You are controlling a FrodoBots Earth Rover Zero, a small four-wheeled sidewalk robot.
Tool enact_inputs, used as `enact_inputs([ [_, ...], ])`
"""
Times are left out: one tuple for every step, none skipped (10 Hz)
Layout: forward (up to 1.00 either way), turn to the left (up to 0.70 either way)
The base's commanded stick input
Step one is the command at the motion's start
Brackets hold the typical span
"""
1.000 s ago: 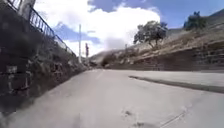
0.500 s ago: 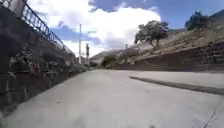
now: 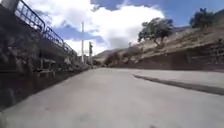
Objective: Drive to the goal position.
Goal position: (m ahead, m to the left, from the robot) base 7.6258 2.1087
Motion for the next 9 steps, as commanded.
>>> enact_inputs([
  [0.7,0.27],
  [0.7,0.27],
  [0.7,0.18],
  [0.7,0.04],
  [0.7,0.0],
  [0.7,0.0],
  [0.7,0.0],
  [0.7,0.0],
  [0.7,0.0],
])
